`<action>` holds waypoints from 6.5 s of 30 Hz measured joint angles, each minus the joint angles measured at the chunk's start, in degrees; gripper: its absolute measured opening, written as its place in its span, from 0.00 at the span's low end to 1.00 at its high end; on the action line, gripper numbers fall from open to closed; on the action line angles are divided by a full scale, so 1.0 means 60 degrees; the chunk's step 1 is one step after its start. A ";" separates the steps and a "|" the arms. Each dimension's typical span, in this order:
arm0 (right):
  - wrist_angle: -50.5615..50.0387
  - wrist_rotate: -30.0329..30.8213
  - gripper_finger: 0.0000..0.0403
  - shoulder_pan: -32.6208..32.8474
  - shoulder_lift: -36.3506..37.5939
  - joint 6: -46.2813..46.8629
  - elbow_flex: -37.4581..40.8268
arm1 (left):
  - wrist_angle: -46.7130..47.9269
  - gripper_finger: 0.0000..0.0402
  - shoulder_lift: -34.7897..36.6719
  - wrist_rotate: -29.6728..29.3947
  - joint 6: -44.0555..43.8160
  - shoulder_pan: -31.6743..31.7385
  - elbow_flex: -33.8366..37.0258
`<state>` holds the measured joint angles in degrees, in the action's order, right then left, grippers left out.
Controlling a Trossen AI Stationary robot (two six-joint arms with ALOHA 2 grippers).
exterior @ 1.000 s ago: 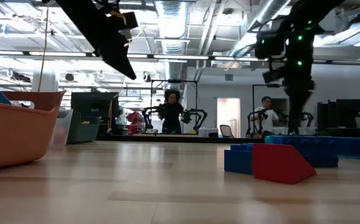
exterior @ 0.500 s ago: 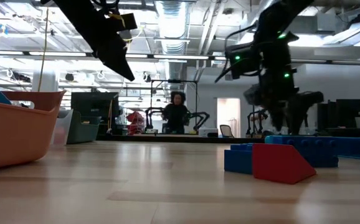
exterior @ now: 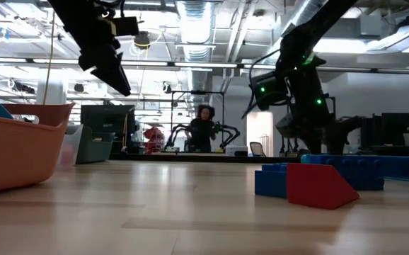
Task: Sort blocks
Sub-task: Put the blue game piece into the bottom transparent bin
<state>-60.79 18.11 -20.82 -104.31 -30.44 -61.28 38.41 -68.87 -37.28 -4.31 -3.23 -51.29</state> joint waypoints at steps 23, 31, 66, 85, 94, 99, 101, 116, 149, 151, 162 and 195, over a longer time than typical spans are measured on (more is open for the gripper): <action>0.0725 -0.0056 0.19 0.2227 0.1449 0.3829 -0.0626 | -0.1402 0.44 0.2388 0.0048 0.0665 -0.1390 0.1696; 0.6511 -0.0056 0.25 0.4797 0.3366 0.6305 -0.0366 | -0.5461 0.44 0.2557 0.1799 0.1485 -0.1405 0.3069; 1.5976 -0.0424 0.26 0.6815 0.1864 0.3040 -0.0017 | -1.1886 0.65 -0.0100 0.3373 0.3188 -0.2776 0.3147; 1.6905 -0.1081 0.26 0.6229 0.0406 0.3336 -0.0358 | -1.1660 0.65 -0.0104 0.3282 0.3175 -0.2903 0.3147; 1.6464 -0.1049 0.26 0.6021 -0.0005 0.2558 -0.1113 | -1.1538 0.65 -0.0104 0.2935 0.3259 -0.3149 0.3151; 1.6327 -0.1037 0.26 0.5984 -0.0014 0.2491 -0.1117 | -1.1787 0.65 -0.0104 0.2551 0.3493 -0.3154 0.3148; 1.6282 -0.1039 0.26 0.5991 -0.0014 0.2489 -0.1122 | -1.1992 0.65 -0.0104 0.2509 0.3574 -0.3153 0.3149; 1.5936 -0.0962 0.29 0.5948 -0.0007 0.2609 -0.1124 | -1.2294 0.34 -0.0104 0.2041 0.4087 -0.3153 0.3151; 0.6103 0.2824 0.66 0.7375 0.3086 0.6898 -0.1117 | 0.2115 0.30 0.1495 0.8177 -1.0132 -0.6836 0.0930; 0.6115 0.2945 0.66 0.7426 0.3086 0.6904 -0.1117 | 0.2189 0.30 0.1295 0.8337 -1.0741 -0.7135 0.1134; 0.5703 0.2990 0.66 0.7477 0.3086 0.7122 -0.1117 | 0.2146 0.68 0.0588 1.0339 -1.1378 -0.7051 0.1428; 0.2260 -0.2645 0.65 0.7403 -0.0504 0.8378 -0.2020 | 0.1717 0.67 0.0603 0.4200 -0.5997 -0.4228 -0.1727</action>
<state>-47.22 2.24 23.59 -107.34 19.83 -73.41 48.71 -65.25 -12.08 -40.29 -28.60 -61.65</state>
